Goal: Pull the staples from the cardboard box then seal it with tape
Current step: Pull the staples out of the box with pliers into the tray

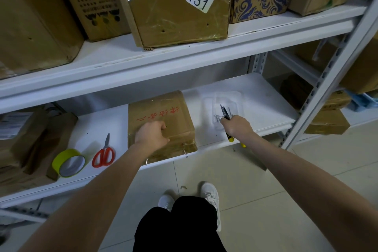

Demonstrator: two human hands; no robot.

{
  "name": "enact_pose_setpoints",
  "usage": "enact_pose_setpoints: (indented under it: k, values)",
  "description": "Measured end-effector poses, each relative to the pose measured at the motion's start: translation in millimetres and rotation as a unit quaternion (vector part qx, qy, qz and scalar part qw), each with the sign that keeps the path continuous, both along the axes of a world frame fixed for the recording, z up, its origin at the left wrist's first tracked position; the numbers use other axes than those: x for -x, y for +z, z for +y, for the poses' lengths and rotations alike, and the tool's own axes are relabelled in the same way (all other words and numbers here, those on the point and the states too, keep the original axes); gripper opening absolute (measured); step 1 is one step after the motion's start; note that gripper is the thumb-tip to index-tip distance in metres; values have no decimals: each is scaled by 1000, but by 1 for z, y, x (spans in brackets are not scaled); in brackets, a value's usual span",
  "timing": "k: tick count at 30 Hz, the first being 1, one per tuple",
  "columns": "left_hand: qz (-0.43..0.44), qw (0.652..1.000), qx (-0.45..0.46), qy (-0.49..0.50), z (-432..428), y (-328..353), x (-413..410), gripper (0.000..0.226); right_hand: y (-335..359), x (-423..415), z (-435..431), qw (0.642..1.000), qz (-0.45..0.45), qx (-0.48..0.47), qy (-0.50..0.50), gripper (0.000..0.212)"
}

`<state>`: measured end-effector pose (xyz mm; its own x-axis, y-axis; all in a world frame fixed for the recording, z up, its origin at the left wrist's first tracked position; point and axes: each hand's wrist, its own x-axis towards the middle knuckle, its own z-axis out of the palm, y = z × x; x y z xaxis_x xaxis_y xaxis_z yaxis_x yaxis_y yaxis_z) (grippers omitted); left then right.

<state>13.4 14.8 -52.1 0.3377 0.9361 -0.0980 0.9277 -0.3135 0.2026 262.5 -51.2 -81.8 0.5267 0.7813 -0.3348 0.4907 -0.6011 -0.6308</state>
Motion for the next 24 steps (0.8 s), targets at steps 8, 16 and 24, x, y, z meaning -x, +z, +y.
enact_pose_setpoints:
  k: [8, 16, 24]
  values:
    - [-9, 994, -19, 103, -3, -4, 30, 54, -27, 28, 10, 971, 230, 21, 63, 60]
    - [-32, 979, 94, 180, -9, -10, 53, 58, -7, 72, -22, 930, 362, 58, 8, 20]
    - [-104, 959, 168, 204, -21, 11, 41, 40, -17, 83, -9, 872, 473, -61, -114, 27]
